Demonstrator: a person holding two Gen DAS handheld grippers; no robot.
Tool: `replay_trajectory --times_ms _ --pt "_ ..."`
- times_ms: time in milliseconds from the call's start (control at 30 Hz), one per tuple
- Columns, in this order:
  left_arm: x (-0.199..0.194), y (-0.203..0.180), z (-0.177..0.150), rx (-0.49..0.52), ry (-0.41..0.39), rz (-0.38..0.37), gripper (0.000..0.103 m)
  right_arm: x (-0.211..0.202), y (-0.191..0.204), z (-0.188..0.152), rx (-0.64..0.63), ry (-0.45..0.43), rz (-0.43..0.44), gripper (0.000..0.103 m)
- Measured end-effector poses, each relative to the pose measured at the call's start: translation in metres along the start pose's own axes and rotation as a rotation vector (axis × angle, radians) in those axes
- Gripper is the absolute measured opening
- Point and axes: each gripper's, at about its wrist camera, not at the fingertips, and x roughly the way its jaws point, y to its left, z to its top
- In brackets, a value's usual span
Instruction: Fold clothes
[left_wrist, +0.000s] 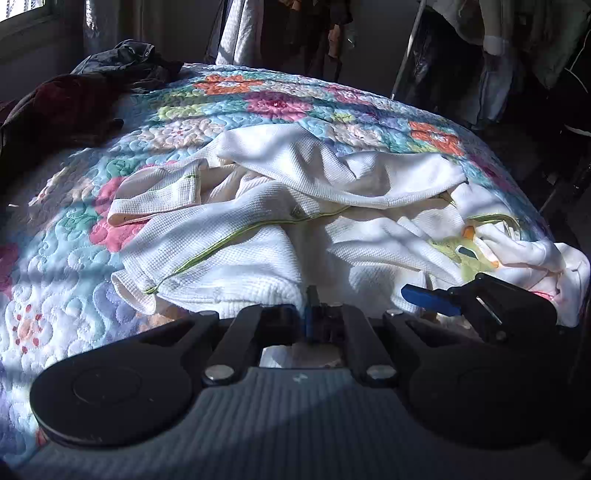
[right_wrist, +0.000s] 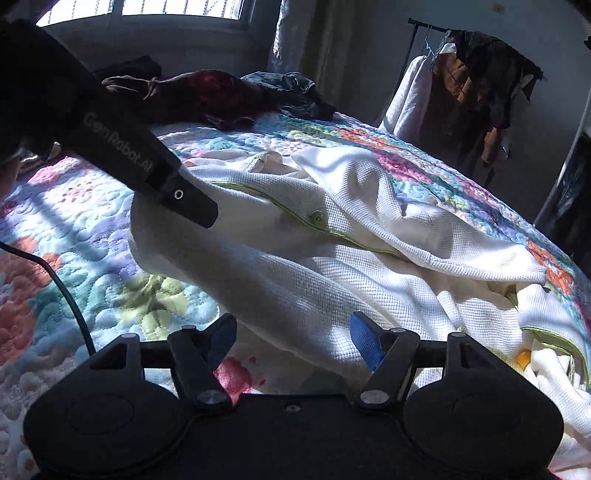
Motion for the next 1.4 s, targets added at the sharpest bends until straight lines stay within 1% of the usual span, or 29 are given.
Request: replay_trajectory --times_ms 100,133,167,200,233,267,333,367,400,467,500,567,633,700,767,833,900,1000,1033,1100,1133,1167,1233,1267,1300,1333,1367,1400 --pt "-0.012 -0.007 -0.001 -0.011 -0.018 -0.053 0.003 0.0 0.007 -0.002 -0.013 -0.033 -0.071 0.071" --pt "-0.015 -0.01 -0.001 -0.01 -0.023 -0.063 0.003 -0.002 0.009 -0.003 -0.007 -0.052 -0.092 0.064" --pt "-0.018 -0.012 -0.002 -0.003 -0.029 -0.069 0.003 -0.005 0.005 -0.004 0.02 -0.064 -0.088 0.056" --pt "-0.02 -0.015 -0.001 0.004 -0.03 -0.072 0.003 -0.008 0.0 -0.003 0.052 -0.065 -0.073 0.029" --pt "-0.022 -0.018 -0.001 0.011 -0.025 -0.074 0.003 -0.013 -0.006 -0.003 0.086 -0.06 -0.062 0.005" --pt "-0.024 -0.021 0.0 0.017 -0.019 -0.078 0.003 -0.019 -0.013 -0.003 0.113 -0.066 -0.055 0.005" --pt "-0.025 -0.027 0.004 0.024 -0.018 -0.108 0.004 -0.037 -0.019 -0.006 0.081 -0.101 -0.088 0.004" --pt "-0.025 -0.029 0.006 0.011 -0.025 -0.123 0.004 -0.045 -0.018 -0.008 0.043 -0.105 -0.112 0.004" --pt "-0.024 -0.031 0.007 -0.005 -0.032 -0.137 0.004 -0.052 -0.018 -0.01 0.004 -0.097 -0.128 0.004" --pt "-0.021 -0.038 0.008 -0.033 -0.014 -0.184 0.004 -0.069 -0.03 -0.016 0.01 -0.067 -0.127 0.004" --pt "-0.021 -0.042 0.006 -0.033 0.0 -0.206 0.004 -0.074 -0.036 -0.019 0.03 -0.053 -0.121 0.004" --pt "-0.025 -0.053 0.002 0.001 0.02 -0.234 0.004 -0.089 -0.051 -0.028 0.099 -0.028 -0.103 0.004" --pt "-0.032 -0.065 -0.005 0.026 0.036 -0.279 0.004 -0.105 -0.066 -0.04 0.17 -0.011 -0.084 0.004" --pt "-0.036 -0.076 -0.013 0.014 0.057 -0.32 0.004 -0.122 -0.073 -0.051 0.226 -0.008 -0.09 0.003" --pt "-0.038 -0.092 -0.022 0.021 0.092 -0.338 0.004 -0.139 -0.075 -0.062 0.265 -0.007 -0.116 0.003" --pt "-0.041 -0.114 -0.027 0.08 0.099 -0.328 0.004 -0.152 -0.073 -0.069 0.269 0.001 -0.151 0.003" --pt "-0.047 -0.133 -0.029 0.142 0.076 -0.318 0.004 -0.163 -0.076 -0.077 0.287 0.007 -0.175 0.002" --pt "-0.05 -0.147 -0.036 0.216 0.087 -0.301 0.004 -0.169 -0.085 -0.09 0.334 0.027 -0.188 0.0" --pt "-0.046 -0.148 -0.039 0.23 0.107 -0.285 0.004 -0.167 -0.091 -0.097 0.381 0.039 -0.164 0.0" --pt "-0.032 -0.145 -0.045 0.256 0.174 -0.227 0.006 -0.163 -0.101 -0.111 0.478 0.059 -0.104 0.002" --pt "-0.027 -0.142 -0.047 0.264 0.194 -0.187 0.006 -0.161 -0.104 -0.117 0.524 0.064 -0.071 0.006" --pt "-0.021 -0.136 -0.049 0.265 0.207 -0.136 0.01 -0.159 -0.106 -0.121 0.556 0.066 -0.054 0.007" --pt "-0.017 -0.127 -0.047 0.257 0.215 -0.088 0.014 -0.157 -0.108 -0.125 0.586 0.069 -0.04 0.01" --pt "-0.016 -0.123 -0.046 0.252 0.217 -0.068 0.019 -0.156 -0.109 -0.127 0.6 0.07 -0.033 0.011" --pt "-0.016 -0.119 -0.043 0.241 0.215 -0.065 0.027 -0.155 -0.109 -0.127 0.599 0.071 -0.034 0.013" --pt "-0.016 -0.116 -0.04 0.229 0.211 -0.067 0.031 -0.156 -0.106 -0.126 0.581 0.072 -0.035 0.013" --pt "-0.017 -0.114 -0.037 0.221 0.206 -0.069 0.035 -0.155 -0.104 -0.125 0.56 0.075 -0.046 0.014" --pt "-0.018 -0.113 -0.035 0.221 0.202 -0.067 0.036 -0.155 -0.103 -0.125 0.544 0.077 -0.062 0.017"
